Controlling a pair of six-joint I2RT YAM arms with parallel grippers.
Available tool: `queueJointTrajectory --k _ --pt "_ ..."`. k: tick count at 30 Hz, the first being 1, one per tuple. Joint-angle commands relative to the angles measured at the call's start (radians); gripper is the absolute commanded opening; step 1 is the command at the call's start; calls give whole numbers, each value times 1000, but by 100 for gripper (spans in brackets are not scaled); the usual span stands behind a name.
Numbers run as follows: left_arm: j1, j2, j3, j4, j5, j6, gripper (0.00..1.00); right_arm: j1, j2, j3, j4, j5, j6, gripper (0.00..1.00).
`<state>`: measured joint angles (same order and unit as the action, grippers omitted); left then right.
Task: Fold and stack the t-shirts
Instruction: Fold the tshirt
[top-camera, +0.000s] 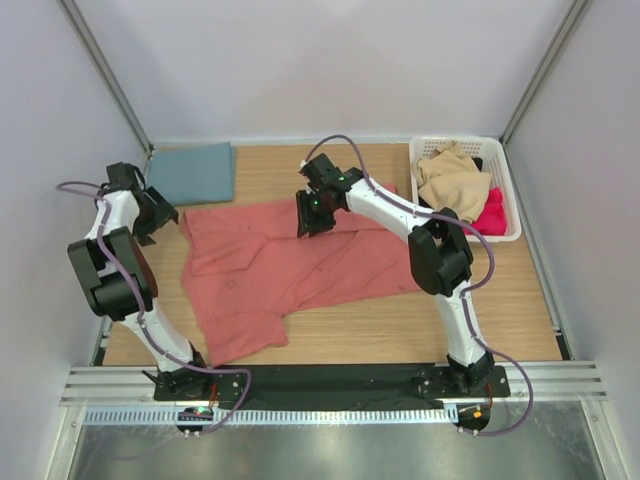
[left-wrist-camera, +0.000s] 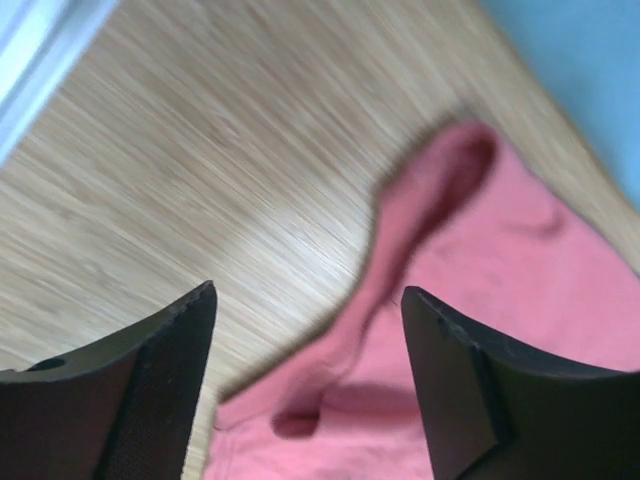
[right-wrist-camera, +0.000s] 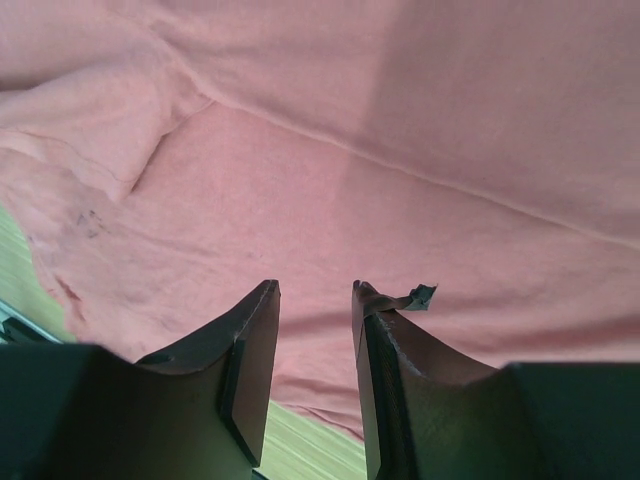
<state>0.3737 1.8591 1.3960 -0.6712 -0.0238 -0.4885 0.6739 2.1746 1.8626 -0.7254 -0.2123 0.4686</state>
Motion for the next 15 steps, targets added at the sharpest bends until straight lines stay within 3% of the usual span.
queueJointTrajectory --k 1,8,15 --pt "-2 -52 -55 90 177 5 78 -27 -7 89 -25 33 -39 42" --pt "-25 63 -34 119 228 24 80 -63 -119 -31 4 44 -53 42" --pt "-85 136 23 144 193 19 72 -145 -229 -187 18 62 -73 42"
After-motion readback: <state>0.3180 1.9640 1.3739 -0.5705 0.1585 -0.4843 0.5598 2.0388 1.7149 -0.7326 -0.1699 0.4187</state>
